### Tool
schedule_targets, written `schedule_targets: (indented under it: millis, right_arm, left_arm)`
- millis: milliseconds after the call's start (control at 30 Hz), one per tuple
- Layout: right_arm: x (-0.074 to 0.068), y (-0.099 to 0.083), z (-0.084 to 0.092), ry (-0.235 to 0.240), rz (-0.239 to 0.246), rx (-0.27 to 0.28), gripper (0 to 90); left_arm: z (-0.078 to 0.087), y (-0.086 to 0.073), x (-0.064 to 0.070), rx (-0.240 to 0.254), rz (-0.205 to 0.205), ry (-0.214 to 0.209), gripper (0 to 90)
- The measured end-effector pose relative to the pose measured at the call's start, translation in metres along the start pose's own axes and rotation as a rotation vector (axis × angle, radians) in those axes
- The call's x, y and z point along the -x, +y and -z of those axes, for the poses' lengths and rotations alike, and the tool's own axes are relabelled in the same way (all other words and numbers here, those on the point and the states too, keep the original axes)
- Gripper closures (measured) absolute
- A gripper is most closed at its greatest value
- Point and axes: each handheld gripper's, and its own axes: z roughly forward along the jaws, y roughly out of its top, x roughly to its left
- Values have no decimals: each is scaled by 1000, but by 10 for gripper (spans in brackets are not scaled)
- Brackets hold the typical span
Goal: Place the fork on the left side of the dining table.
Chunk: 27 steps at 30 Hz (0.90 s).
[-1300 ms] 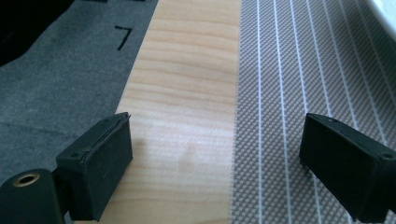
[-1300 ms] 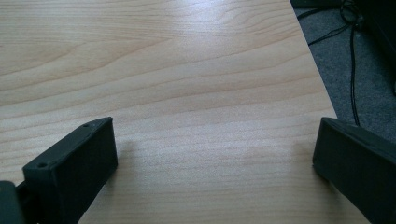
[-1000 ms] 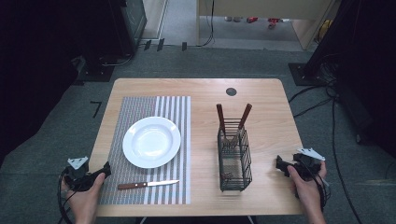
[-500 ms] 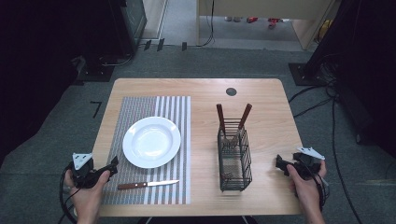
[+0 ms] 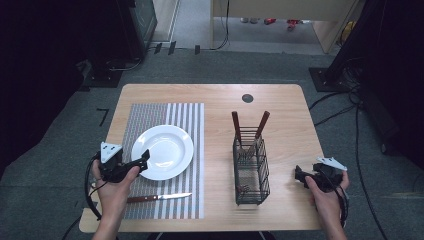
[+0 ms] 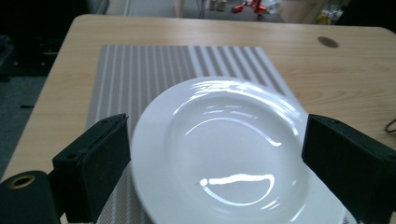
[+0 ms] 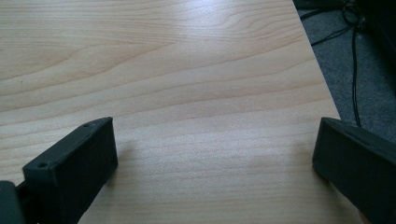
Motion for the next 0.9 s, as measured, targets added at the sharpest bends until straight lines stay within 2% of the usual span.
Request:
schedule_targets:
  millis: [167, 267, 333, 367, 433, 533, 567, 600, 667, 733, 767, 800, 833, 867, 900]
  right_arm:
    - [0, 1, -1, 8, 12, 1, 0]
    - [-1, 1, -1, 8, 11, 1, 0]
    - [-1, 1, -1, 9, 10, 0, 0]
    - [-1, 1, -1, 9, 10, 0, 0]
    - [-1, 1, -1, 10, 10, 0, 0]
    - [-1, 1, -1, 10, 11, 0, 0]
    - [-1, 1, -1, 11, 10, 0, 0]
    - [-1, 1, -1, 11, 11, 0, 0]
    - [-1, 1, -1, 13, 15, 2, 0]
    - [-1, 1, -1, 15, 19, 2, 0]
    - [-1, 1, -1, 17, 20, 2, 0]
    - [-1, 1, -1, 17, 20, 2, 0]
    - [-1, 1, -1, 18, 22, 2, 0]
    - [-1, 1, -1, 19, 24, 2, 0]
    - [-1, 1, -1, 22, 26, 3, 0]
  left_arm:
    - [-5, 15, 20, 5, -31, -47, 82]
    - [-8, 18, 26, 2, -34, -62, 82]
    - [-13, 24, 38, -2, -52, -91, 83]
    - [-13, 24, 38, -2, -52, -91, 89]
    - [-19, 29, 52, -3, -73, -123, 89]
    - [-26, 33, 65, -3, -90, -153, 90]
    - [-26, 33, 65, -3, -90, -153, 90]
    - [-30, 36, 73, -4, -96, -179, 90]
    - [-35, 38, 81, -7, -105, -201, 94]
    - [-40, 39, 88, -18, -111, -199, 138]
    - [-43, 40, 92, -27, -103, -233, 140]
    - [-43, 40, 92, -27, -103, -233, 140]
    - [-46, 41, 96, -30, -108, -251, 140]
    - [-49, 41, 100, -31, -119, -249, 142]
    - [-54, 43, 104, -39, -123, -269, 145]
